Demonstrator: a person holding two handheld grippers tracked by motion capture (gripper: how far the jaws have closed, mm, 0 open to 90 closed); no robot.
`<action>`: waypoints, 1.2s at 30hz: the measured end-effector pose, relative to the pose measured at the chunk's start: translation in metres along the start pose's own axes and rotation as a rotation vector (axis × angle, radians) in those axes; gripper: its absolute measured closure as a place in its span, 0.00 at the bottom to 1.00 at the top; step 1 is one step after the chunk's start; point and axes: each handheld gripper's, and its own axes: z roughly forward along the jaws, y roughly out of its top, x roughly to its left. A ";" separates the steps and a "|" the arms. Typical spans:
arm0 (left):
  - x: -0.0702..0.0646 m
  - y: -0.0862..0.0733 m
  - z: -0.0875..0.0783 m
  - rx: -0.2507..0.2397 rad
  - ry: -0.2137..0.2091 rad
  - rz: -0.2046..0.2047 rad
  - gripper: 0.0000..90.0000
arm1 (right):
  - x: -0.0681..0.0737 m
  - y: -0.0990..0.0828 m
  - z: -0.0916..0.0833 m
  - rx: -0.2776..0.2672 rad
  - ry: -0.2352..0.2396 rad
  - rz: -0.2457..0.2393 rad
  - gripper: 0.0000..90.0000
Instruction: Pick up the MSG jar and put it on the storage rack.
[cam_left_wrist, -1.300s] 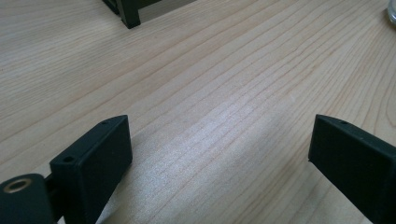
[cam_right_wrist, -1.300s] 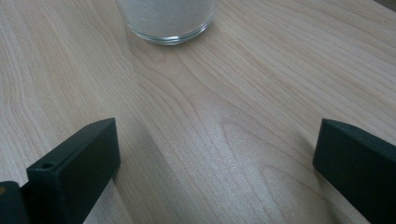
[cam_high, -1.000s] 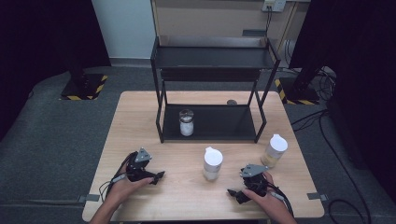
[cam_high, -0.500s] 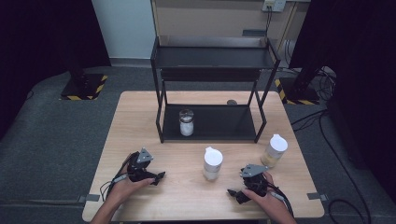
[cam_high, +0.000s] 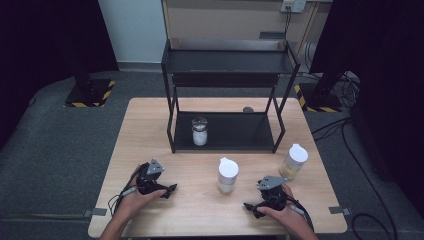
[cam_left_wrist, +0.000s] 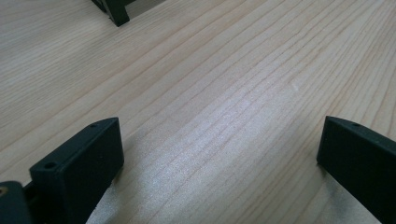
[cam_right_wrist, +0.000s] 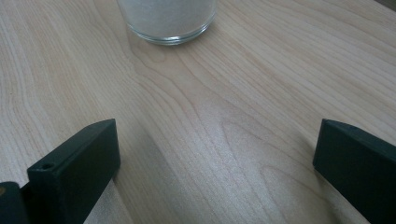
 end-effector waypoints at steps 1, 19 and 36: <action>0.000 0.000 0.000 0.000 0.000 0.000 0.00 | 0.000 0.000 0.000 0.000 0.000 0.000 0.01; 0.000 0.000 0.000 0.000 0.001 -0.001 0.00 | -0.009 0.019 -0.006 -0.088 0.099 -0.005 0.07; 0.000 0.000 0.000 0.000 0.001 -0.001 0.00 | -0.004 0.039 0.008 -0.161 0.118 0.002 0.07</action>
